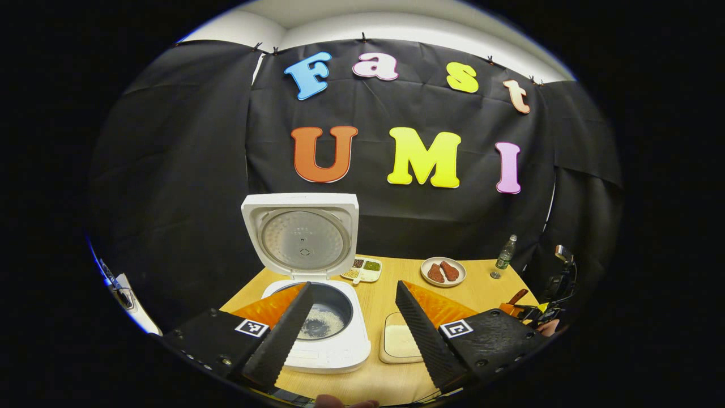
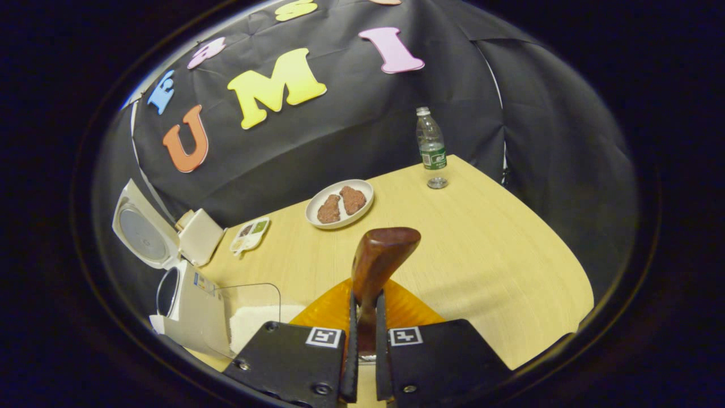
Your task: Close the left gripper, press the button to open the rice cooker; take a wooden spoon from the chopstick holder with the right hand, scoop a spoonful of rice and pour it into the rice cooker, then put the wooden spoon back into the chopstick holder.
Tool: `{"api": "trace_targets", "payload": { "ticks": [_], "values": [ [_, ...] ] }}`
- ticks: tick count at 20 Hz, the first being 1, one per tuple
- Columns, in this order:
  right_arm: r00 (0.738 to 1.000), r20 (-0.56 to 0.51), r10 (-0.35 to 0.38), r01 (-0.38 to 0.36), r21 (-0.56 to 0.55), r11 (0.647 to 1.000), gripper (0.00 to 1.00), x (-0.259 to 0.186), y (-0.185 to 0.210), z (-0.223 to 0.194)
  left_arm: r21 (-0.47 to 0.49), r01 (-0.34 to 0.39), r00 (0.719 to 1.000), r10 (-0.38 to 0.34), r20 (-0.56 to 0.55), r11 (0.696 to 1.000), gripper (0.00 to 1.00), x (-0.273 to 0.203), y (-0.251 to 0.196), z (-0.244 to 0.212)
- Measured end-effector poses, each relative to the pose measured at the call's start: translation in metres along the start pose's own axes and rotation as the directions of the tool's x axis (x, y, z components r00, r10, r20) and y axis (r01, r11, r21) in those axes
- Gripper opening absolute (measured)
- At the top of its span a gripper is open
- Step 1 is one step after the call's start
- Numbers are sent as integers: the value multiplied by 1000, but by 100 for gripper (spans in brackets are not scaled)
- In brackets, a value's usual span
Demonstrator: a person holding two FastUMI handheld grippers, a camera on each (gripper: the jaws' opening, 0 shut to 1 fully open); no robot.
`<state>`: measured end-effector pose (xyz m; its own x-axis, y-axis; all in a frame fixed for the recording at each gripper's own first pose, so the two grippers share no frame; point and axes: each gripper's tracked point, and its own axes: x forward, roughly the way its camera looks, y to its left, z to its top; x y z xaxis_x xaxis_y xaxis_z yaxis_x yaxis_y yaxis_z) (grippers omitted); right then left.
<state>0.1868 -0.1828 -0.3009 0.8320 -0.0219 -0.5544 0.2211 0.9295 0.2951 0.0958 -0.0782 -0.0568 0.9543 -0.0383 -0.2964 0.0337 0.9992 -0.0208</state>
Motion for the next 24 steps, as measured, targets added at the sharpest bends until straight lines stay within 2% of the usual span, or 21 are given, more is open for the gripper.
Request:
{"api": "trace_targets", "payload": {
  "ticks": [3,4,5,6,10,14,17,19,20,22,24],
  "values": [
    [1000,13,25,-25,-2,1000,20,-4,5,5,-1,-2,1000,2,11,1000,94,-1,0,3],
    [999,26,26,-25,-11,1000,24,-5,6,8,-2,-2,1000,2,15,1000,94,-1,1,5],
    [999,37,16,-15,-25,1000,31,-8,4,11,-2,-2,1000,2,19,1000,94,-2,2,6],
    [999,53,6,-5,-37,999,43,-13,2,17,-3,-2,1000,2,24,1000,94,-2,3,7],
    [992,124,-31,41,-79,996,52,-39,-1,42,-9,11,998,-10,59,1000,94,-2,11,19],
    [977,212,-30,56,-117,992,60,-80,11,75,6,32,993,-33,116,999,94,3,24,41],
    [956,292,-23,73,-160,984,64,-117,30,102,17,23,988,-26,153,1000,94,10,43,68],
    [939,344,-18,89,-190,978,69,-142,44,116,18,46,987,-48,151,999,94,22,50,85],
    [934,358,-7,89,-211,973,76,-156,56,120,39,55,987,-60,149,998,94,28,54,95],
    [927,375,22,75,-241,968,82,-179,77,123,83,30,985,-43,166,996,94,42,73,118],
    [917,396,45,62,-252,966,84,-202,96,126,72,33,980,-47,194,997,94,54,81,143]
  ]
}}
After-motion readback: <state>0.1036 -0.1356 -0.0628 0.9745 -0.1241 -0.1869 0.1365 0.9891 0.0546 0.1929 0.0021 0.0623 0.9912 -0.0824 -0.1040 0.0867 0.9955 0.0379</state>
